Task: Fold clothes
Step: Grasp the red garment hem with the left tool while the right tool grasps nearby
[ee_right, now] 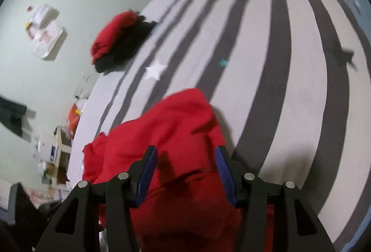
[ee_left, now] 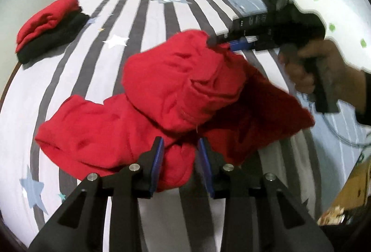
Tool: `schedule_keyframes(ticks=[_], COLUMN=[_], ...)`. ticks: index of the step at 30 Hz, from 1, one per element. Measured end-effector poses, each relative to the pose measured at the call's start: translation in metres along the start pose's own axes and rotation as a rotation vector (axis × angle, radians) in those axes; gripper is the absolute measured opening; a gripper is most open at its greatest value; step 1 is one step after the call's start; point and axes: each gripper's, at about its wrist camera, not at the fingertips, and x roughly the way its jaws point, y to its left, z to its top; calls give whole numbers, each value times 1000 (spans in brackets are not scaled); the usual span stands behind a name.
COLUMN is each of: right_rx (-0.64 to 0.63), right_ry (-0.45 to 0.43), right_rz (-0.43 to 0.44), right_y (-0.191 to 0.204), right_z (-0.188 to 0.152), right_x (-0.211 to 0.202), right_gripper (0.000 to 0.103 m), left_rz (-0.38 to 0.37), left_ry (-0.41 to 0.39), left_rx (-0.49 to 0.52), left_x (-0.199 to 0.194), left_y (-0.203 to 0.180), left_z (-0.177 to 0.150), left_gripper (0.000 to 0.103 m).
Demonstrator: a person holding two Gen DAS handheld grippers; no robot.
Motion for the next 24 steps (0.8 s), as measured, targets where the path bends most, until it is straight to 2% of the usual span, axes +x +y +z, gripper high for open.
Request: schedule_keyframes(ticks=[2, 3, 4, 5, 7, 9, 12, 17, 20, 24], right_rx=[-20, -31, -41, -51, -77, -98, -95, -77, -34, -34], right_ry=[-11, -16, -21, -27, -34, -38, -37, -40, -38, 45], right_rz=[5, 7, 10, 12, 28, 47, 65, 90, 84, 57], right_y=[1, 2, 3, 3, 6, 10, 9, 2, -10, -22], right_z=[1, 2, 2, 3, 1, -6, -19, -48, -56, -60], right_x=[-1, -1, -1, -2, -8, -20, -41, -78, -78, -46], right_gripper=[48, 44, 25, 16, 9, 9, 8, 8, 8, 12], left_rz=[6, 9, 13, 15, 21, 14, 10, 8, 9, 10], left_ry=[-20, -29, -38, -45, -65, -80, -87, -53, -22, 9], left_rx=[-28, -38, -48, -60, -106, -143, -179, -204, -228, -299], left_x=[-4, -5, -6, -7, -9, -9, -8, -1, 6, 17], left_y=[0, -2, -3, -4, -5, -6, -11, -22, -23, -17], left_z=[4, 7, 9, 13, 20, 26, 31, 24, 16, 10], left_gripper=[32, 34, 35, 38, 44, 50, 53, 54, 54, 54])
